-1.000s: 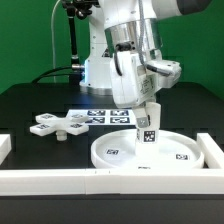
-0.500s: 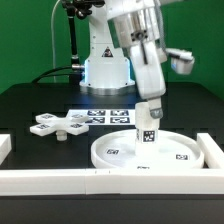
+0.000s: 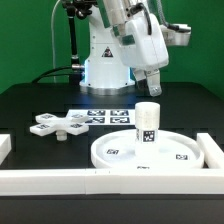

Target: Assemble round table

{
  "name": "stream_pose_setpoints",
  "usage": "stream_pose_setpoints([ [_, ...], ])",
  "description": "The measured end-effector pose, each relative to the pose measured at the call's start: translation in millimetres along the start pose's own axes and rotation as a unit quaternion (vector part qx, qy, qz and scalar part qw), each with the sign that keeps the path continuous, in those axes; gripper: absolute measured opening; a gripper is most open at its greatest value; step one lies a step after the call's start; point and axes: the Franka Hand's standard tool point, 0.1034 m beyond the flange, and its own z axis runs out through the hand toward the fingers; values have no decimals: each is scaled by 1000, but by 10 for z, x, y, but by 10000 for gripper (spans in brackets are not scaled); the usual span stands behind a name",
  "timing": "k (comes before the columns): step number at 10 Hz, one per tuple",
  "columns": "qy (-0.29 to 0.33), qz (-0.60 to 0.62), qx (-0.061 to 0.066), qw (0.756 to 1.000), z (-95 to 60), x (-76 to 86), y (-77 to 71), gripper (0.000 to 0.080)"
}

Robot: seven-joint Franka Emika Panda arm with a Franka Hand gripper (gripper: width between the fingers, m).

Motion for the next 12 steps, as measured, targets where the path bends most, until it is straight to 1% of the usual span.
stream_pose_setpoints([
  [3, 1, -17, -1, 1000, 4, 7, 4, 649],
  [5, 3, -102, 0, 995, -19, 71, 19, 649],
  [6, 4, -131, 0, 991, -52, 116, 56, 649],
  [7, 6, -177, 0, 984, -107, 194, 131, 649],
  [8, 6, -208, 0, 978, -160, 322, 195, 649],
  [9, 6, -217, -1, 976, -178, 396, 218, 649],
  [10, 5, -220, -2, 975, -163, 365, 217, 649],
  [12, 5, -239, -3, 971, -161, 367, 219, 649],
])
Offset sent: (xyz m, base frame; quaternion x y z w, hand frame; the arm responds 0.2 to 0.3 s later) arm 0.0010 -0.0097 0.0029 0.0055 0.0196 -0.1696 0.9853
